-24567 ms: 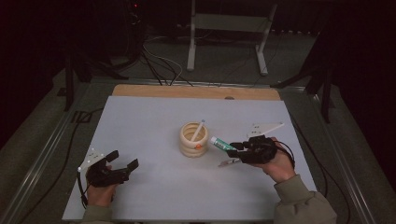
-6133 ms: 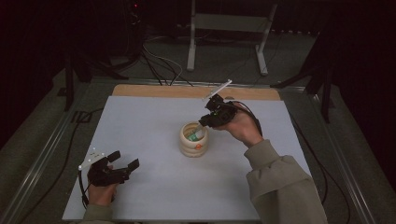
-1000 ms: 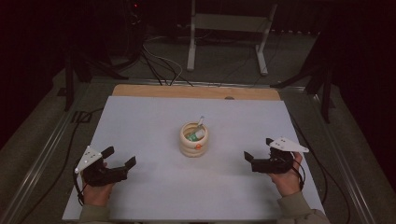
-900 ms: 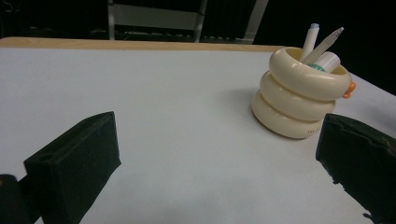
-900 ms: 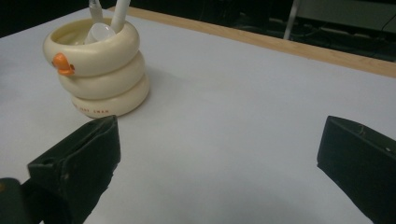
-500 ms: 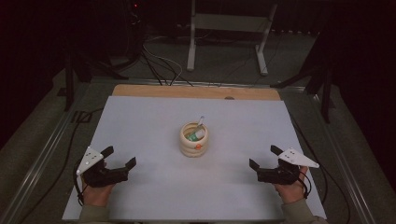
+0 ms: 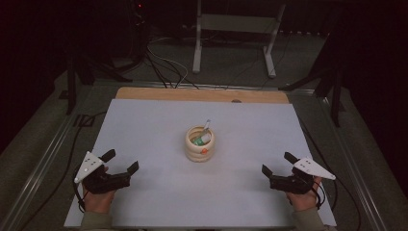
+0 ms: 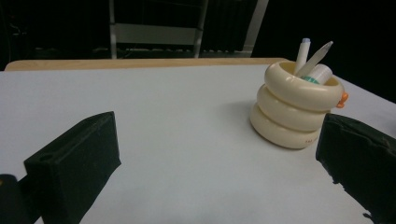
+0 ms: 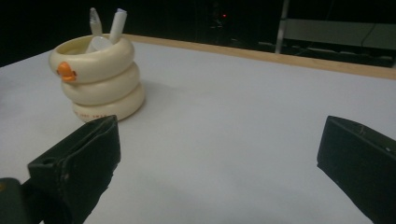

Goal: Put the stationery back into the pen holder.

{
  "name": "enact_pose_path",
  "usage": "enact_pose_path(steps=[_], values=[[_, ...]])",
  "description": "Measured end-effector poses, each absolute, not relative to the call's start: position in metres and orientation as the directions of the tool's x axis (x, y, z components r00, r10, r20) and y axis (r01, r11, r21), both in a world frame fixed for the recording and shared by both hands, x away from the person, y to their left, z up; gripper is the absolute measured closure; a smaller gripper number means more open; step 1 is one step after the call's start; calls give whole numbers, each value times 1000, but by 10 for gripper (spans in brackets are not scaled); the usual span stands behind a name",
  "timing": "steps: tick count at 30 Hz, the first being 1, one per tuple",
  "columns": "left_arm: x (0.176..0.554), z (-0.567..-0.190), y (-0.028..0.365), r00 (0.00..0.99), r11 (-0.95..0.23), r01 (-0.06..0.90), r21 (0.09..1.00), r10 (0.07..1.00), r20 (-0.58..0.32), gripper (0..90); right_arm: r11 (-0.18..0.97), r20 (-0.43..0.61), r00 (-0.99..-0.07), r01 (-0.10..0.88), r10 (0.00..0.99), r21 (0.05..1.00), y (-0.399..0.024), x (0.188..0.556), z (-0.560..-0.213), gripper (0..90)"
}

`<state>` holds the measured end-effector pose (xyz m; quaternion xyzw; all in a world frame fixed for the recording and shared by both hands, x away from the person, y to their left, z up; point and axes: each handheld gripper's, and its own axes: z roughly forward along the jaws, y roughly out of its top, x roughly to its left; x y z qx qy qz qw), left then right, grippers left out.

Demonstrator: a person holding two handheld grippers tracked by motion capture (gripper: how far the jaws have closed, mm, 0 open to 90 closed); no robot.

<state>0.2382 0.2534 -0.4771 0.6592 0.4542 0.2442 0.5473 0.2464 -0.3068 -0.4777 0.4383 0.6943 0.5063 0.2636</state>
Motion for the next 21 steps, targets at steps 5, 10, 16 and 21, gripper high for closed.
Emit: enact_pose_path(steps=[5,10,16,21], values=[[239,-477,253,467,20,328,945,866,-180,1,83,88,-455,343,886,936,-311,246,-480,0],[239,-479,253,464,29,331,943,865,-189,1,80,90,-452,343,888,936,-313,246,-481,0],[239,-481,254,455,41,338,940,868,-202,1,81,90,-447,349,890,934,-315,247,-482,0],[240,-484,253,452,40,346,937,868,-204,1,90,84,-452,351,888,932,-313,248,-482,0]])
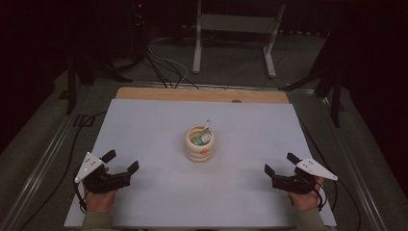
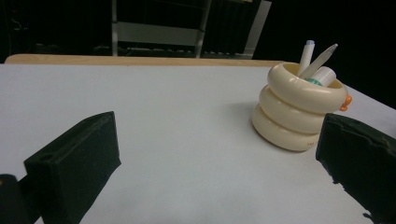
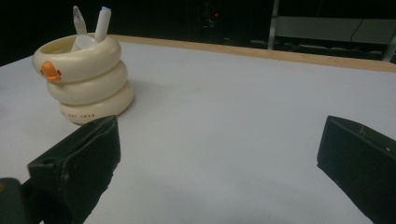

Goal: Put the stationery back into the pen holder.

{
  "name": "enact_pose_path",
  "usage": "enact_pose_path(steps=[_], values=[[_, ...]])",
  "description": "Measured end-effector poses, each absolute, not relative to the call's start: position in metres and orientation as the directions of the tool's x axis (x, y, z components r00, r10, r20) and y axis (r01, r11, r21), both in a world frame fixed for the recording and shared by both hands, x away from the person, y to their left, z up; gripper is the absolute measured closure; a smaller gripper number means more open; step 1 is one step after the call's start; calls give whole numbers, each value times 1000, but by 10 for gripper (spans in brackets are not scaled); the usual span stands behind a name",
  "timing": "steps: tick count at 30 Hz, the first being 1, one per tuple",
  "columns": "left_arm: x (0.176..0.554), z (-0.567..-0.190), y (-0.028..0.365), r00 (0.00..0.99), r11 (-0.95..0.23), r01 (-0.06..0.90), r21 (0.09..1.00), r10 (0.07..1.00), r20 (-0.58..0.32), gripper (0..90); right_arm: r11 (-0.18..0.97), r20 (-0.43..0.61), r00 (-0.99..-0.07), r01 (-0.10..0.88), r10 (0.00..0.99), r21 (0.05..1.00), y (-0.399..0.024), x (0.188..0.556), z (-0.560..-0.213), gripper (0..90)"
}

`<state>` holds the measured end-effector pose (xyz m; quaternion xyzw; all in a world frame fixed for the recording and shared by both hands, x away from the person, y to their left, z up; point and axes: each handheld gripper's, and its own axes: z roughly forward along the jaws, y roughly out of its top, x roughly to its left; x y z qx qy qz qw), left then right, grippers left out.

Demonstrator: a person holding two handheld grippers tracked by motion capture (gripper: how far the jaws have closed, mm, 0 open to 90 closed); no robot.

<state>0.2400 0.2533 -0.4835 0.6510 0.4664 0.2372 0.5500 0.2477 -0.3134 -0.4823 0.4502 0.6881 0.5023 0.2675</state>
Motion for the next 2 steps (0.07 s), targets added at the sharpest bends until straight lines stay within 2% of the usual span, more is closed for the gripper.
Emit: enact_pose_path(steps=[2], values=[[240,-484,253,452,38,348,937,869,-203,1,91,86,-448,359,890,929,-314,249,-483,0]])
